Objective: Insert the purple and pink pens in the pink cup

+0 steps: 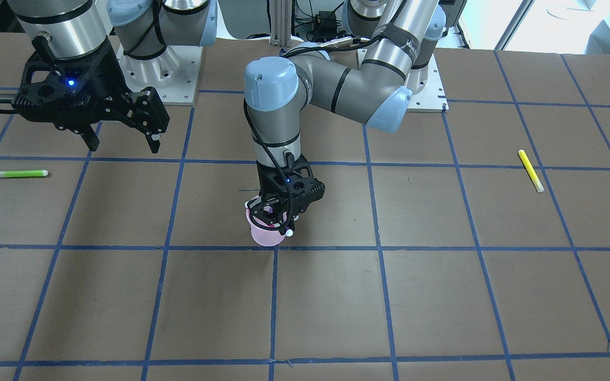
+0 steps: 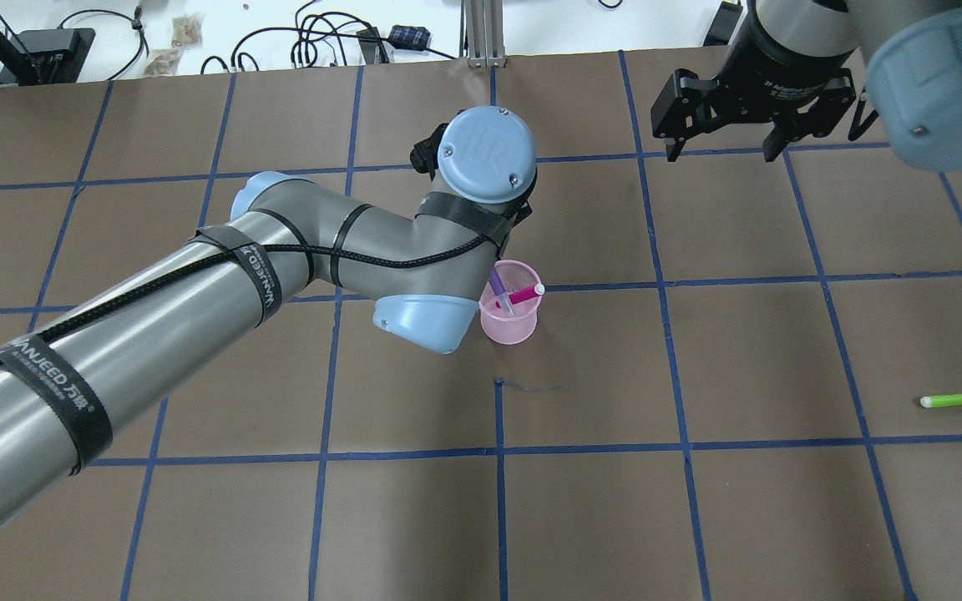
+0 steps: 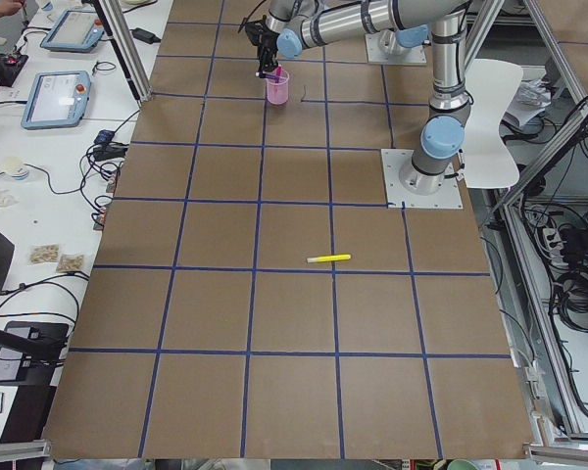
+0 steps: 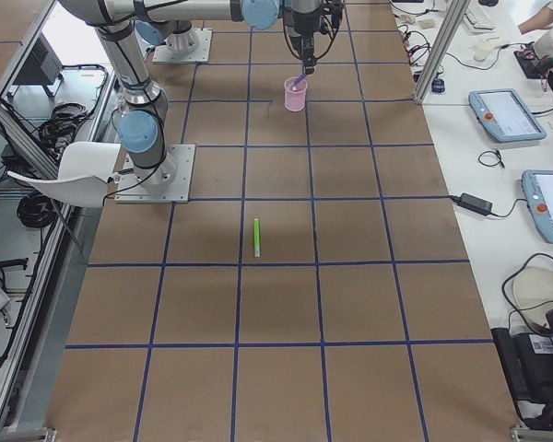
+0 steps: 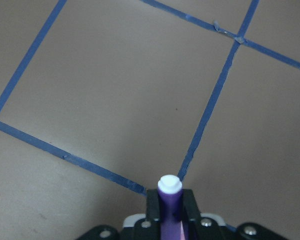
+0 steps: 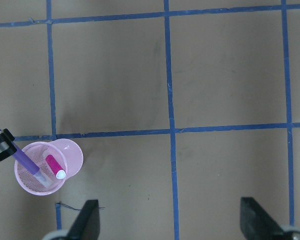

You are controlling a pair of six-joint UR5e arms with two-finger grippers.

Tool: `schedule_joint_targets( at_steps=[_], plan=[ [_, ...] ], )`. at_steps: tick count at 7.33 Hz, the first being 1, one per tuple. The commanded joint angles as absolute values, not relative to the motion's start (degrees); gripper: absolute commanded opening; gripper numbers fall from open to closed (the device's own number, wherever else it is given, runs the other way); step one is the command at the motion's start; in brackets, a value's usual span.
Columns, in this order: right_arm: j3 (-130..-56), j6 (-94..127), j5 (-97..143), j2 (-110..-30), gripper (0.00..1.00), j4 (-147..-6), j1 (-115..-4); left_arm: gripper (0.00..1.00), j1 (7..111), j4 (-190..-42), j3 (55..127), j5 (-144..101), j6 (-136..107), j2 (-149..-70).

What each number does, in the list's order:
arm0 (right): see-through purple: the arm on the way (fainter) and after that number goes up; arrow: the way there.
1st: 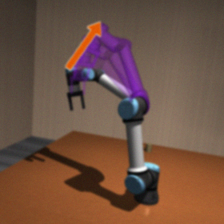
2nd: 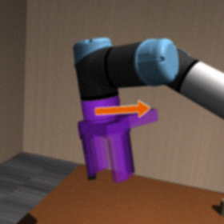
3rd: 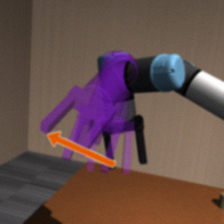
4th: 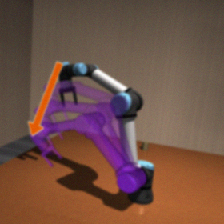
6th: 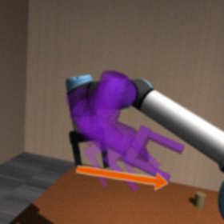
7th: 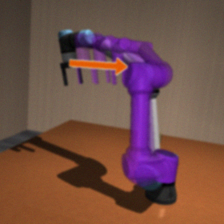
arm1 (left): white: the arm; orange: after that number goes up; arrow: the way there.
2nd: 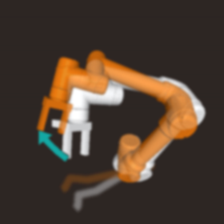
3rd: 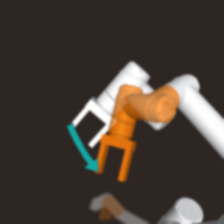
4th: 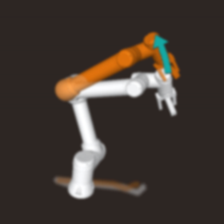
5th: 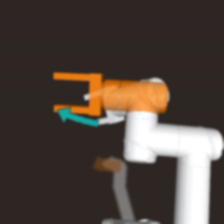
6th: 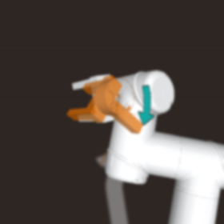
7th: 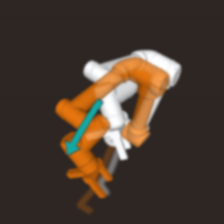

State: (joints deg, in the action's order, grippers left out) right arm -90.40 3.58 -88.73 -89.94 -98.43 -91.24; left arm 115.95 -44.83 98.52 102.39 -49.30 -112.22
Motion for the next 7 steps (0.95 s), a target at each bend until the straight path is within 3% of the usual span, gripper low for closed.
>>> schedule_joint_targets(
  at_steps=[1,2,3,7],
  plan=[
    [-90.44,3.34,-88.16,-90.0,1.0,-98.44,-91.23,0.56,116.19,-44.82,98.44,102.39,-49.39,-112.32],
    [-90.44,3.34,-88.42,-90.0,1.0,-98.35,-91.23,0.88,116.19,-44.22,98.44,102.39,-49.66,-112.41],
    [-90.44,3.25,-88.5,-89.91,1.0,-98.35,-91.23,1.0,116.19,-43.86,98.44,102.22,-49.31,-112.59],
    [-90.44,3.43,-88.07,-89.91,1.0,-98.35,-91.23,1.0,116.1,-43.6,98.35,102.13,-49.13,-112.24]
  ],
)
